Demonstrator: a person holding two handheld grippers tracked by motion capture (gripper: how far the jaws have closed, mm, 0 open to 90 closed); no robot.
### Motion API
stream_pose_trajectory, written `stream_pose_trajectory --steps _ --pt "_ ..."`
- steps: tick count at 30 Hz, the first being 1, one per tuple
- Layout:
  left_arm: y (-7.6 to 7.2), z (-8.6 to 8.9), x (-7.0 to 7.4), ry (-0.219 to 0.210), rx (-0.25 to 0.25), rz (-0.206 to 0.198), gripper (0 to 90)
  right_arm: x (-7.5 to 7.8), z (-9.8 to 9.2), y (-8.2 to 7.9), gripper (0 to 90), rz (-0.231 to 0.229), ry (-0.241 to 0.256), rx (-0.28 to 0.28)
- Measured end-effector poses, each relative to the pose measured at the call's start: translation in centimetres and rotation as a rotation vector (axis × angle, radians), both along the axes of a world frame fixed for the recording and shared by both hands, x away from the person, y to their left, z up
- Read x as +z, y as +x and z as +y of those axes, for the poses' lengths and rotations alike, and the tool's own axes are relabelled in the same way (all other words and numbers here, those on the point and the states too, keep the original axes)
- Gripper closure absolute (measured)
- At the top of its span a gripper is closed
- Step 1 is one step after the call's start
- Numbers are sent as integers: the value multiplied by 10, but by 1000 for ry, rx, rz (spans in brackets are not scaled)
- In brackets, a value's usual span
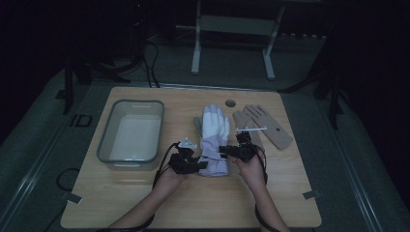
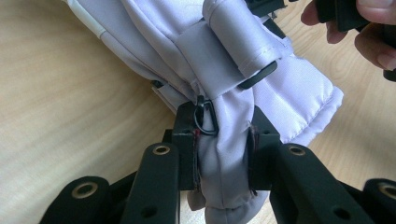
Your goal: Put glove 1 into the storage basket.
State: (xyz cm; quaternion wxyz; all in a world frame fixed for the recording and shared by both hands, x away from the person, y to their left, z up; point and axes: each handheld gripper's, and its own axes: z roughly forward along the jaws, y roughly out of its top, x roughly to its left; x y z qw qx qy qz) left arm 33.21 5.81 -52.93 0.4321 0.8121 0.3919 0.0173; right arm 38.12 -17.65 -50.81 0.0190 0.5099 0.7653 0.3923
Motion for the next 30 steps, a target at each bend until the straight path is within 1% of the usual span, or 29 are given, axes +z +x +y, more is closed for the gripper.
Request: stream_pose_trajectory --steps 1,2,4,6,8,10,11,12,13,14,15,16,18,19,21,22,23,25,26,27,28,29,30 --pt "1 1 7 11 -13 -8 713 3 0 -1 769 -8 2 3" --pt "1 2 10 13 -11 -13 712 6 1 -1 769 -18 -3 8" --pt "0 4 15 19 -16 -26 713 12 2 -2 769 -34 -7 11" --pt "0 4 17 14 -13 -26 713 17 4 -3 769 -50 -9 10" --pt "1 7 24 20 -23 -37 714 23 8 -5 769 -71 -26 13" --pt "1 9 27 22 -26 -42 714 28 10 -6 769 -85 -27 13" --pt "1 10 29 19 -27 -45 714 28 10 -6 769 -85 -27 13" --pt "1 14 35 17 -29 -57 714 34 13 -6 770 -101 -26 17" --pt "1 14 35 17 -29 -57 714 34 13 -6 770 -101 -26 17" --pt "1 17 40 21 -31 -73 715 41 17 -7 770 -120 -34 23" --pt "1 19 43 25 -39 -81 715 43 19 -7 770 -132 -37 24" --pt "1 19 43 25 -39 -81 715 46 21 -7 770 -138 -41 26" --pt "3 26 49 15 -42 -85 715 51 24 -7 770 -142 -34 31" --pt "3 29 51 20 -44 -90 715 52 26 -6 770 -144 -32 32" --pt "3 29 51 20 -44 -90 715 54 29 -6 770 -148 -33 34" --pt "3 34 55 22 -51 -103 715 54 29 -6 770 -148 -33 34" --pt "3 38 57 20 -48 -108 715 58 34 -6 770 -158 -30 37" --pt "2 45 61 20 -46 -120 715 62 38 -5 770 -154 -6 40" --pt "2 47 63 19 -43 -120 716 65 44 -4 770 -160 -2 43" --pt "2 50 65 21 -38 -124 716 65 44 -4 770 -160 -2 43" --pt "2 53 67 23 -35 -127 715 70 52 -4 770 -173 -10 46" --pt "3 57 70 23 -32 -133 715 70 52 -4 770 -173 -10 46" --pt "3 61 72 19 -25 -137 716 73 56 -3 770 -181 -12 50"
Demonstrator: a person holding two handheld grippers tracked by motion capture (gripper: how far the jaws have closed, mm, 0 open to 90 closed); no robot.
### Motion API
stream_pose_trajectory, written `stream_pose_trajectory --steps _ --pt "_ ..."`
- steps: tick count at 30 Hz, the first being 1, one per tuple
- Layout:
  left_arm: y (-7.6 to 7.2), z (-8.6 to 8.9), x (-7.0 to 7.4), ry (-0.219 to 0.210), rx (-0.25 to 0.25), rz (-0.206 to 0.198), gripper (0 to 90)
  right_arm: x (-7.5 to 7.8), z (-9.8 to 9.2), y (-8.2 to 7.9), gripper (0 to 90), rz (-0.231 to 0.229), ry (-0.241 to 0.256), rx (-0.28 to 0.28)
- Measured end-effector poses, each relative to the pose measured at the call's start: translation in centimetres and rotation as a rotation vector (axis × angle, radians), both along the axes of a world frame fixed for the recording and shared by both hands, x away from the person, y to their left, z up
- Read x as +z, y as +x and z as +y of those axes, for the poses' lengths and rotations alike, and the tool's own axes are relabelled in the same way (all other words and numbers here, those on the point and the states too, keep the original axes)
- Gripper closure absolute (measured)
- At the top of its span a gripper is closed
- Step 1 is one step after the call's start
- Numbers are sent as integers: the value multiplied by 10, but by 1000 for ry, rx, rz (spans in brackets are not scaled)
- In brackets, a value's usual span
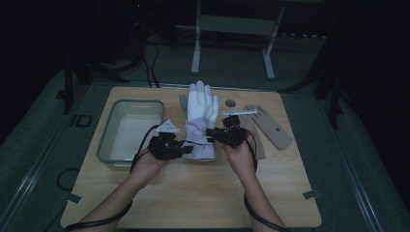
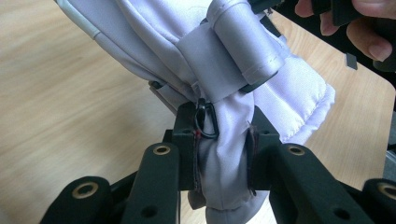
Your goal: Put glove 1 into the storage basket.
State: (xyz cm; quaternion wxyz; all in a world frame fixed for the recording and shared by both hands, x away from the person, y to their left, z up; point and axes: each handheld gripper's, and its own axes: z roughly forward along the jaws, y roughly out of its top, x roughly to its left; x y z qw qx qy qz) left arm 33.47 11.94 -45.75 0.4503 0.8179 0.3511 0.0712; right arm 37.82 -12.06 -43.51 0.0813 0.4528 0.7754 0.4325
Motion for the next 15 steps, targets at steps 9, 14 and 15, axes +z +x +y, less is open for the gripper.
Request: stream_pose_trajectory --steps 9,14,15 --pt "-3 37 13 -6 35 -19 718 19 41 6 772 -26 -22 45" --pt "-4 60 22 3 61 -33 718 26 61 11 772 -19 11 62" --pt "-5 65 24 4 66 -35 718 27 67 12 771 -17 13 66"
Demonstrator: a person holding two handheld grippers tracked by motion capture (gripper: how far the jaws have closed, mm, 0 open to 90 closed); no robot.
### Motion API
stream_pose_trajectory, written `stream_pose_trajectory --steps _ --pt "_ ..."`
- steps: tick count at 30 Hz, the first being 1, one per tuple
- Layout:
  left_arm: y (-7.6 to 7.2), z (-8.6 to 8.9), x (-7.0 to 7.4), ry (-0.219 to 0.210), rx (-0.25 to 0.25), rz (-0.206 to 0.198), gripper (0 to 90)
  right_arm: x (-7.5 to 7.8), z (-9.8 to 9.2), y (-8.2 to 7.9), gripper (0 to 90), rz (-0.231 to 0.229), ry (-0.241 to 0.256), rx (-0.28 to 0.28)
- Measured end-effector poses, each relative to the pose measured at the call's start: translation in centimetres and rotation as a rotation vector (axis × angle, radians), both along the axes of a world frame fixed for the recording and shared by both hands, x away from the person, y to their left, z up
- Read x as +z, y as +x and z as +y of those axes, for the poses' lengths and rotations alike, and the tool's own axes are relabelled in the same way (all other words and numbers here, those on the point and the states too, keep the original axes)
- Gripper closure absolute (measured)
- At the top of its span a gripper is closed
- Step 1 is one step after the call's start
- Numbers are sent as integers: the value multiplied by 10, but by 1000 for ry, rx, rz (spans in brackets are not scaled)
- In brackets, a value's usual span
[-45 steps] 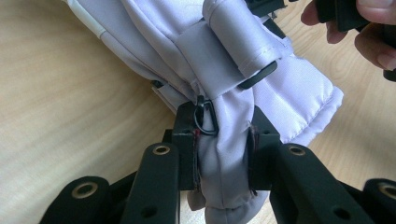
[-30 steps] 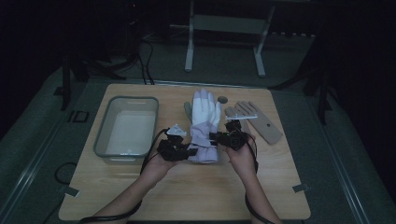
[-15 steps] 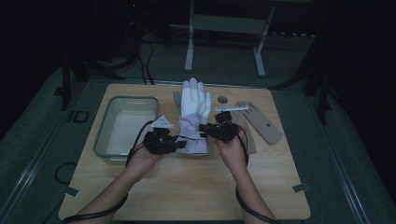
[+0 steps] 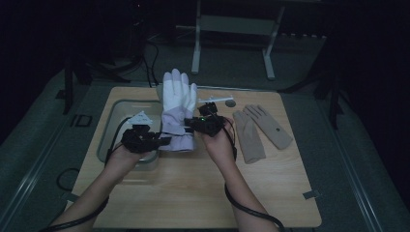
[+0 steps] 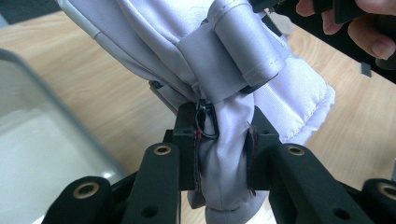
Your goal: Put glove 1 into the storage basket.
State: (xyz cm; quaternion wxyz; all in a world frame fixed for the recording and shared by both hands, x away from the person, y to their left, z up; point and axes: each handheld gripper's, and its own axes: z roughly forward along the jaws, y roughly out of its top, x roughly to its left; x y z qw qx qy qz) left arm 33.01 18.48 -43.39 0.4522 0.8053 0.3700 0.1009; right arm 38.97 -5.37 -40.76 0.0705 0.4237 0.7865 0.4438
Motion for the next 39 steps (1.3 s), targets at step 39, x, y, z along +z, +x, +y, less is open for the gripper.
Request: stream_pose_trajectory --steps 39 --pt "5 110 -59 176 135 149 693 -83 146 27 773 173 -87 47"
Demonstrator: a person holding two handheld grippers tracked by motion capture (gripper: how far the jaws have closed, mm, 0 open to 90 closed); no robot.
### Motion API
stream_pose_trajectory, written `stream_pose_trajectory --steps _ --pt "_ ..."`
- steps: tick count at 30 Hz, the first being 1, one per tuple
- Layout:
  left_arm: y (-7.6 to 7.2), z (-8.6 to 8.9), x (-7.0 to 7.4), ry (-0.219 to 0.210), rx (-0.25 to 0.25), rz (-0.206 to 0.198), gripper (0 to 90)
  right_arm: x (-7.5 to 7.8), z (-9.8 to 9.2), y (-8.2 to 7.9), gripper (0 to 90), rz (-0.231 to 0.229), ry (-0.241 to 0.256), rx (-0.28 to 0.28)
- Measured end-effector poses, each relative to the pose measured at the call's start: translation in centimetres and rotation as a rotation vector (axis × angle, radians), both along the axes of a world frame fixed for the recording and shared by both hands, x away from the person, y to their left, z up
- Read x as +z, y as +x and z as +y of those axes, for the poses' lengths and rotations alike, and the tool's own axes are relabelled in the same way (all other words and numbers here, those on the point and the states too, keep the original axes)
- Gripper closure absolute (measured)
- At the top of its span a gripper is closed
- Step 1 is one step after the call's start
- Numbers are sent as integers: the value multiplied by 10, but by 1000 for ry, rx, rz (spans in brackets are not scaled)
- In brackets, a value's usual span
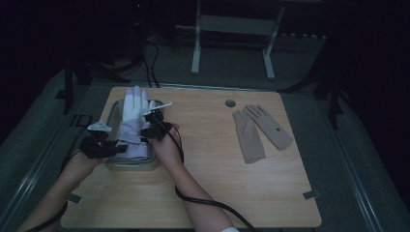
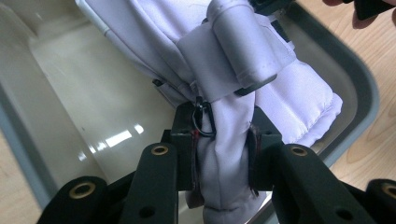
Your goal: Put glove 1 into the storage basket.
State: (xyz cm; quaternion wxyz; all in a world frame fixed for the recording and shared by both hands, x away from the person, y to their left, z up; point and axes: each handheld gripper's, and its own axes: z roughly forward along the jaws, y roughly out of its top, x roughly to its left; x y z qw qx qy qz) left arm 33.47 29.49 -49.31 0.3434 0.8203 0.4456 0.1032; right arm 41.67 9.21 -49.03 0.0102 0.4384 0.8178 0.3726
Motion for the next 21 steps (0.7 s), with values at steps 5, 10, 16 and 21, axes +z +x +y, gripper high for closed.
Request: stream_pose_trajectory --steps 5,10,16,21 --pt "0 -2 -3 2 -8 17 611 -5 -4 -1 773 25 3 -11" --pt "-4 -1 0 6 12 -28 474 -10 -3 -2 778 33 -11 -17" --pt "-4 1 6 -73 36 -60 344 -16 6 -4 778 23 -92 1" --pt "-4 -2 0 -100 85 -60 341 -15 11 -2 763 17 -160 23"
